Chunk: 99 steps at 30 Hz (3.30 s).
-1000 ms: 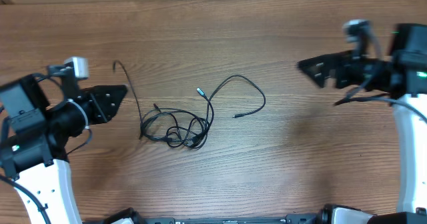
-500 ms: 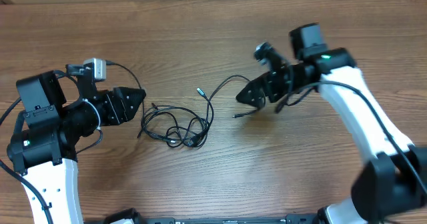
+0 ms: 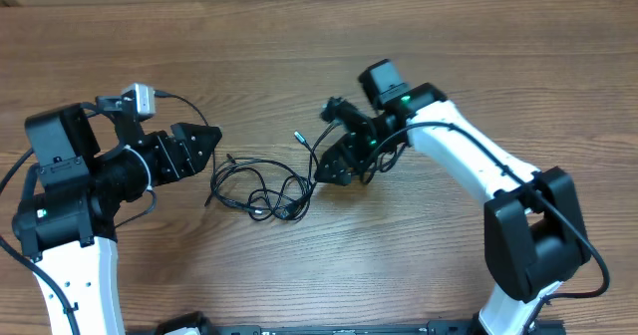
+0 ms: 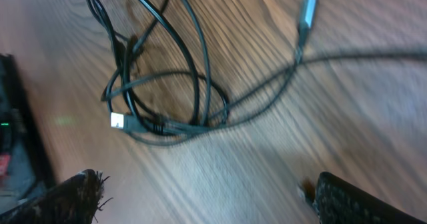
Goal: Untangle cables
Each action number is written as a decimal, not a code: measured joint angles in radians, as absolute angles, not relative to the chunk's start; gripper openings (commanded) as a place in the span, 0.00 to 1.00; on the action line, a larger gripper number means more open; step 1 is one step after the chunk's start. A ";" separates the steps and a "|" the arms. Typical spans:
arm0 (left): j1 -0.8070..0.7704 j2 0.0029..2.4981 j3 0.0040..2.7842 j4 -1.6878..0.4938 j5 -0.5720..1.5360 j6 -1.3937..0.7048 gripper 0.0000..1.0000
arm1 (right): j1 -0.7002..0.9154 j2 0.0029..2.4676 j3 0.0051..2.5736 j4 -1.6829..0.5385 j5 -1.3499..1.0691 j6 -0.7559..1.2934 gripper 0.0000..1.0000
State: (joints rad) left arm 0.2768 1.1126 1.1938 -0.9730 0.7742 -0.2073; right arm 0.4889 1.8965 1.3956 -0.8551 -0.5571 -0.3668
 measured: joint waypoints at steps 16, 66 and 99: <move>0.255 1.113 1.194 -0.972 0.774 -0.264 0.80 | 0.668 1.927 1.396 -0.783 -0.466 -0.368 0.88; 0.254 1.135 1.194 -0.986 0.707 -0.249 1.00 | 0.667 1.874 1.824 -0.925 -0.257 -0.229 0.04; 0.035 1.268 1.194 -0.965 0.570 -0.108 0.95 | 0.667 1.893 1.854 -1.177 -0.216 -0.116 1.00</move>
State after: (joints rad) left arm 0.0349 1.2682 1.1938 -0.9649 0.5701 -0.1081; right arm 0.6674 1.8931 1.8542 -1.1767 -0.2157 -0.1158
